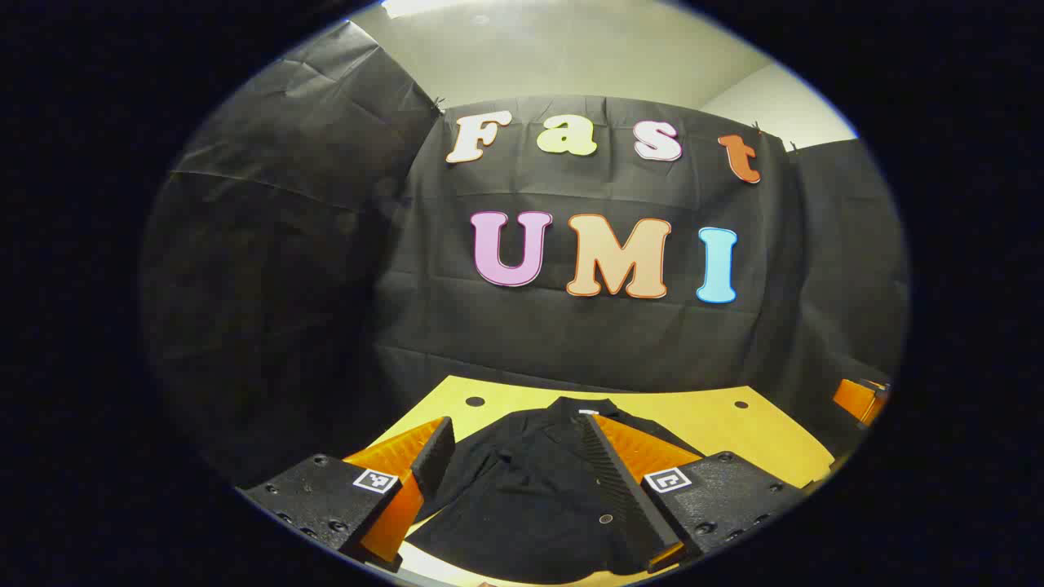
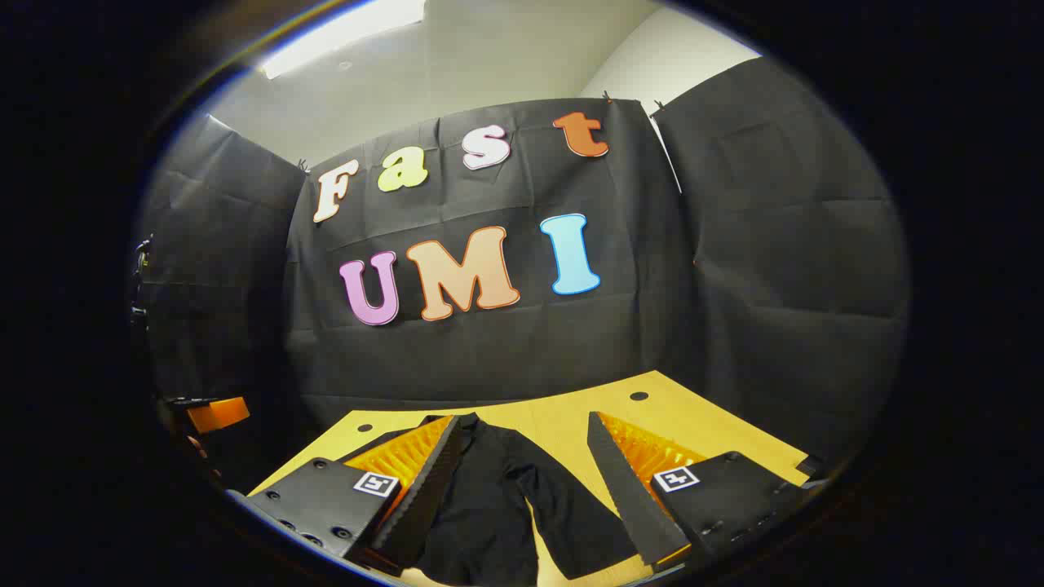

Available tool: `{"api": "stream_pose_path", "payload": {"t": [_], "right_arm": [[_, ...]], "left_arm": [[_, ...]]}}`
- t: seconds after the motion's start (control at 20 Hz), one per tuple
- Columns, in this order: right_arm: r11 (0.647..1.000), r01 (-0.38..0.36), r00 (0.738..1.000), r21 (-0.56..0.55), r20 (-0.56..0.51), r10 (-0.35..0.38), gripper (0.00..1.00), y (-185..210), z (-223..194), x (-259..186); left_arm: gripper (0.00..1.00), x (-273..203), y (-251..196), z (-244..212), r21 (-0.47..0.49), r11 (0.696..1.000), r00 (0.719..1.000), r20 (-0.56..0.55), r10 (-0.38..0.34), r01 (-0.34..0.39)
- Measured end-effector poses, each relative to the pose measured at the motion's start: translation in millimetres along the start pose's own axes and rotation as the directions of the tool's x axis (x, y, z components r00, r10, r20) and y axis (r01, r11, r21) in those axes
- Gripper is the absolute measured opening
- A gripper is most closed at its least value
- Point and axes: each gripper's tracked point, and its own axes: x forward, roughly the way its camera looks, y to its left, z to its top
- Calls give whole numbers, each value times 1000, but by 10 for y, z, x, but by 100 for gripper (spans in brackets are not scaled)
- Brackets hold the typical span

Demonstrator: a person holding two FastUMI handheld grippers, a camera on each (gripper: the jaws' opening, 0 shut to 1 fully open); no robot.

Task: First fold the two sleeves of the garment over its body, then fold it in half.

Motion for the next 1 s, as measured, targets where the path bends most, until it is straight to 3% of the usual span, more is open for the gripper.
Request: {"api": "stream_pose_path", "payload": {"t": [0.3,0.45,0.5,0.95,1.0], "right_arm": [[999,-21,1000,-24,-18,21,97,73,-83,18],[1000,-22,999,-13,-27,21,94,89,-126,40],[1000,-23,999,-9,-29,22,97,101,-129,42],[1000,-2,1000,-12,-25,1,97,107,-124,1],[1000,-1,1000,-13,-28,0,93,111,-144,-7]], "left_arm": [[92,-11,26,21,3,1000,1000,15,7,-7],[92,-7,-30,-20,0,1000,1000,4,-15,15],[93,-2,-37,-38,6,1000,1000,-1,-20,20],[94,91,-133,-140,-21,998,998,-30,-64,63],[94,102,-147,-132,-24,998,997,-30,-65,64]]}}
